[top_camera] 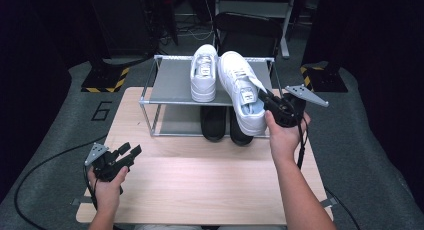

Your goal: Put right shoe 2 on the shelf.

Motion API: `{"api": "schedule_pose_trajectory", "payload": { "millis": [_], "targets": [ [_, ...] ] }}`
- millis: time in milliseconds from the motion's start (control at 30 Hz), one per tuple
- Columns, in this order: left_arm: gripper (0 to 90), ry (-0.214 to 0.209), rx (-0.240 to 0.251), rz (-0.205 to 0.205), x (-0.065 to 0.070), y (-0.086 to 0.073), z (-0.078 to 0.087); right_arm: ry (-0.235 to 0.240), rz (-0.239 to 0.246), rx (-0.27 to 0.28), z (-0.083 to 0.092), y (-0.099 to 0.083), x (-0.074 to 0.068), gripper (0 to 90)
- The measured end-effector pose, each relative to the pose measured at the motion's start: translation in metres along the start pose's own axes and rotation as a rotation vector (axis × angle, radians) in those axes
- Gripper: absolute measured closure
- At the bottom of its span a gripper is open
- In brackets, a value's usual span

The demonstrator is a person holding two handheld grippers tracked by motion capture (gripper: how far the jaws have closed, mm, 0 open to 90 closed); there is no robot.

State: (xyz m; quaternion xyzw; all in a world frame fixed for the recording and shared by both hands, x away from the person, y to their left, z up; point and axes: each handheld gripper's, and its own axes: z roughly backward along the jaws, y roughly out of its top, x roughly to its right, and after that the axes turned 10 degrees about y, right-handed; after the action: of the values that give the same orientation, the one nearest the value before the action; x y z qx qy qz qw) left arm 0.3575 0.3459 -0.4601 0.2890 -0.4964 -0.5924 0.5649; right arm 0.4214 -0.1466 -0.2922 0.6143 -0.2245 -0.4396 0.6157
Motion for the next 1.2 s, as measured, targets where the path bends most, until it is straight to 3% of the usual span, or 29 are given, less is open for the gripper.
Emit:
{"api": "schedule_pose_trajectory", "payload": {
  "millis": [67, 233, 500, 867, 1200],
  "targets": [
    [45.6, 0.001, 0.004, 0.018, 0.002, 0.000, 0.000, -0.003, -0.003, 0.003, -0.004, 0.003, 0.002, 81.6],
    [45.6, 0.001, -0.001, 0.014, 0.001, 0.000, -0.002, -0.020, 0.005, -0.005, -0.016, 0.012, 0.006, 81.5],
    [45.6, 0.005, 0.019, 0.036, -0.001, 0.002, -0.001, -0.025, -0.025, 0.009, -0.030, 0.019, 0.015, 81.5],
    [45.6, -0.002, 0.014, 0.035, -0.002, 0.002, -0.001, -0.068, -0.022, -0.020, -0.054, 0.021, 0.026, 81.5],
    [45.6, 0.002, 0.023, 0.049, -0.005, 0.003, 0.001, -0.105, -0.066, -0.025, -0.068, 0.019, 0.041, 81.5]
  ]
}}
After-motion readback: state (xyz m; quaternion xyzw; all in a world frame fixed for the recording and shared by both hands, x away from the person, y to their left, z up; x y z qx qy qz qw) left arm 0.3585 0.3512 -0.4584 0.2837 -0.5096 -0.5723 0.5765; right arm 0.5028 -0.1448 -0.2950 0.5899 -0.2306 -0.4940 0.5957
